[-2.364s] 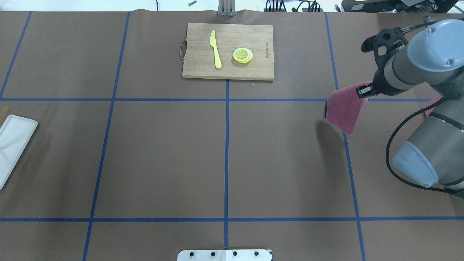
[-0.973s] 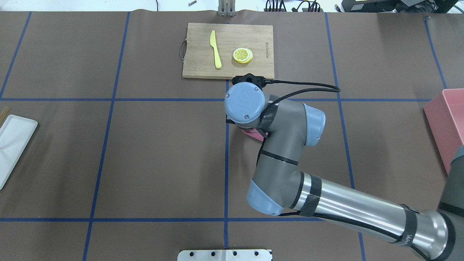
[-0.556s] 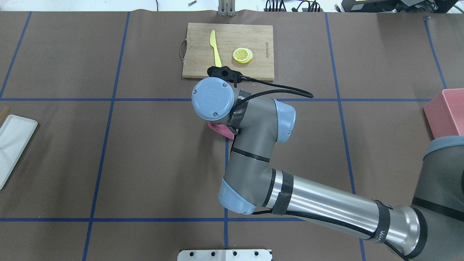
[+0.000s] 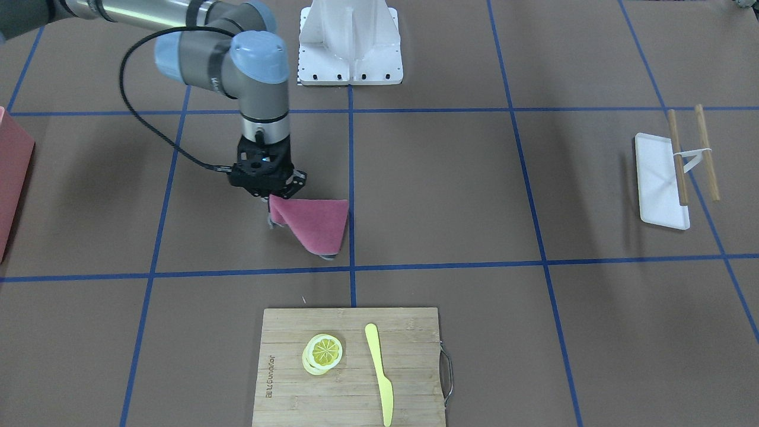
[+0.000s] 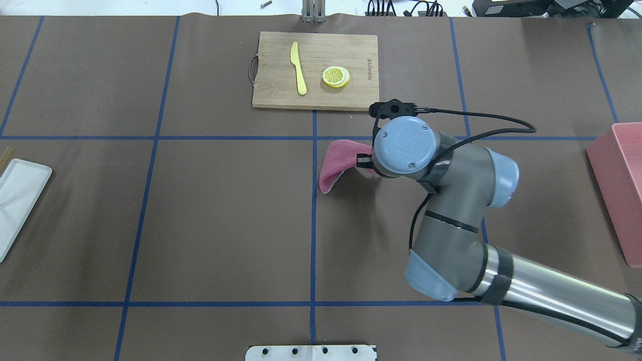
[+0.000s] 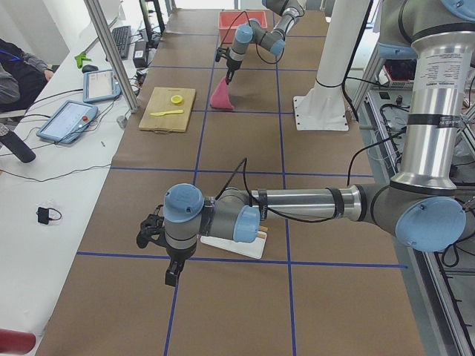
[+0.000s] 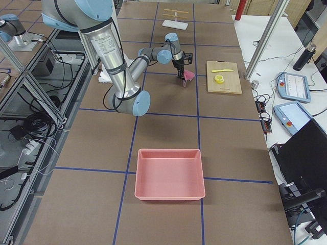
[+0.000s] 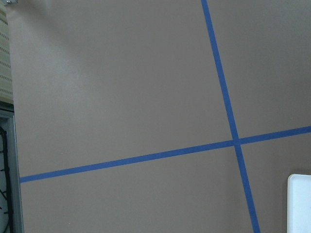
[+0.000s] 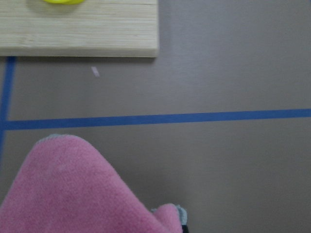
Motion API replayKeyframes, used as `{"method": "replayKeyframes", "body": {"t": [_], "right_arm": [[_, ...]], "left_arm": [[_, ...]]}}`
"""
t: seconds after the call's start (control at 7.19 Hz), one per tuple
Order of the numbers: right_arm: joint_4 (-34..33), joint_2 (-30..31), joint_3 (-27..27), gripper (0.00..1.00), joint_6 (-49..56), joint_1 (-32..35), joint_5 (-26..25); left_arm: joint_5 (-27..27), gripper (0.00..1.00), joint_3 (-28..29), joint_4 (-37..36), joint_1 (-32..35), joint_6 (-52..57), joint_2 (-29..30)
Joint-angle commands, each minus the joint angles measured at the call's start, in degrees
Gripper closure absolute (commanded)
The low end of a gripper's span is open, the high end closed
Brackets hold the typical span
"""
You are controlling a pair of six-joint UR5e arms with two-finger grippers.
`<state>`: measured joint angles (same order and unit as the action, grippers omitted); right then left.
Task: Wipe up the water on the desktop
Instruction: 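Drag the cloth across the table toward the pink bin with the right gripper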
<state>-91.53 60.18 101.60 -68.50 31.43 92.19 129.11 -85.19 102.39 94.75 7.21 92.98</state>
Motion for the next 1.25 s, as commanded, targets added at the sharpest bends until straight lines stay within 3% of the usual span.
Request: {"method": "replayKeyframes", "body": {"t": [0.0, 0.28, 0.56, 0.7, 1.11], "right_arm": [[-4.54, 11.75, 7.02, 1.00, 11.50, 4.76, 0.89], [-4.45, 21.60, 11.32, 1.00, 21.60, 9.50, 0.89], [-4.28, 23.24, 11.69, 1.00, 24.03, 10.76, 0.80], [-4.45, 18.45, 10.82, 1.00, 21.50, 10.50, 0.89], [-3.93, 1.22, 3.18, 1.00, -0.86, -1.50, 1.33]], "left_arm": [[0.00, 0.02, -0.07, 0.00, 0.00, 0.00, -0.08], [0.00, 0.02, -0.07, 0.00, 0.00, 0.00, 0.01], [0.00, 0.02, -0.07, 0.00, 0.00, -0.09, 0.01], [0.00, 0.02, -0.07, 0.00, 0.00, -0.09, 0.09], [0.00, 0.02, -0.07, 0.00, 0.00, -0.09, 0.10]]}}
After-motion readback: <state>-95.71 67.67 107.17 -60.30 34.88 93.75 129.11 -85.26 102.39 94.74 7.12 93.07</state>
